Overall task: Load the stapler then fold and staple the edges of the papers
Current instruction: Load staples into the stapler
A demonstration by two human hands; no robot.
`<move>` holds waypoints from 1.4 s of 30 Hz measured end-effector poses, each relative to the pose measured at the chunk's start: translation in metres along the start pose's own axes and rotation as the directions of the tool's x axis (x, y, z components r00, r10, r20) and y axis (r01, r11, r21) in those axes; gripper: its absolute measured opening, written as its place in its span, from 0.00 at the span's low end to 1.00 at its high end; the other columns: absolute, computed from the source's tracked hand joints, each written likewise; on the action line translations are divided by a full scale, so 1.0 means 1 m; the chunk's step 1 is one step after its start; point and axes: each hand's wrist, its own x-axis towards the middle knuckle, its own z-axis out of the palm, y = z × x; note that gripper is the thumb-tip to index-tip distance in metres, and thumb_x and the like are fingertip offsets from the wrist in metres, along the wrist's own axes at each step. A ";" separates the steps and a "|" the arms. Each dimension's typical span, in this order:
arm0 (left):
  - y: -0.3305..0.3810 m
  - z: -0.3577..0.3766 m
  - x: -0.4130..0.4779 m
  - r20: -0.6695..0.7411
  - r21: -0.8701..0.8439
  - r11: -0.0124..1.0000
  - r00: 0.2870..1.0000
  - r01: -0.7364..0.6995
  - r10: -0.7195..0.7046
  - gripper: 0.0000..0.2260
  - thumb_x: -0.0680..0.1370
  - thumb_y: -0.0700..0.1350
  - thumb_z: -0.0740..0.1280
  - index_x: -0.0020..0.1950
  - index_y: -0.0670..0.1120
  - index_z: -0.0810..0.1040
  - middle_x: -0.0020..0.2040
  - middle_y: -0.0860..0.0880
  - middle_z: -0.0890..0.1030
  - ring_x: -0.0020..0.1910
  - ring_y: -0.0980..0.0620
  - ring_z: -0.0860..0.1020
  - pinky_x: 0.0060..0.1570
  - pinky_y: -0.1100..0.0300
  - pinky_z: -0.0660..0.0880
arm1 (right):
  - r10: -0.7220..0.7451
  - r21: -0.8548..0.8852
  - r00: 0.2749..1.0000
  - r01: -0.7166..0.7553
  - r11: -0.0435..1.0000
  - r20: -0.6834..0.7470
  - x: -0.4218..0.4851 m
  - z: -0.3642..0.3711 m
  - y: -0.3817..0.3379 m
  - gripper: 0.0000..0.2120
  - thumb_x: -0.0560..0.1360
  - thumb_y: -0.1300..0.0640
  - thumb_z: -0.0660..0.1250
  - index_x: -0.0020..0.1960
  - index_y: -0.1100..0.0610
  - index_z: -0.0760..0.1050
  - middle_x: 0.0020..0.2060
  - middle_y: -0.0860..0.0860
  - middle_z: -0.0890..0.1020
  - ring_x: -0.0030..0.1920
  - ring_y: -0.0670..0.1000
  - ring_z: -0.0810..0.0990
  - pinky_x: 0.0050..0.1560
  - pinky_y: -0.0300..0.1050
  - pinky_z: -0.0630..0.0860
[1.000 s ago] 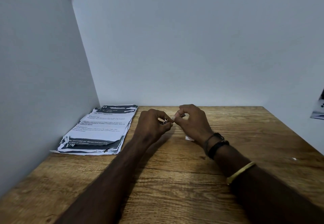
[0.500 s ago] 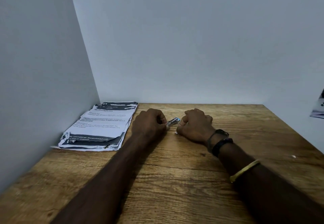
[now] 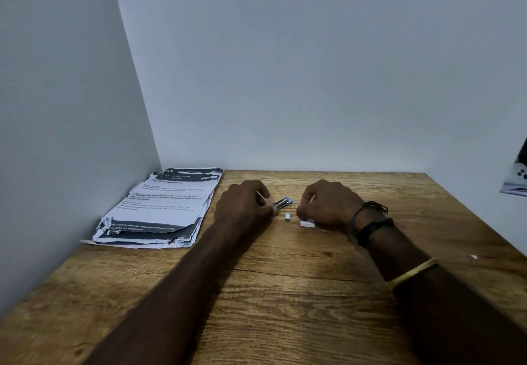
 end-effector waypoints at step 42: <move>0.017 -0.007 -0.005 0.030 -0.868 0.484 0.983 0.115 -0.180 0.11 0.73 0.40 0.77 0.50 0.39 0.78 0.37 0.38 0.85 0.31 0.47 0.82 0.36 0.56 0.82 | 0.067 0.956 0.985 0.135 0.259 -0.157 -0.003 0.027 -0.026 0.10 0.70 0.64 0.79 0.43 0.66 0.78 0.38 0.60 0.85 0.40 0.57 0.88 0.43 0.48 0.86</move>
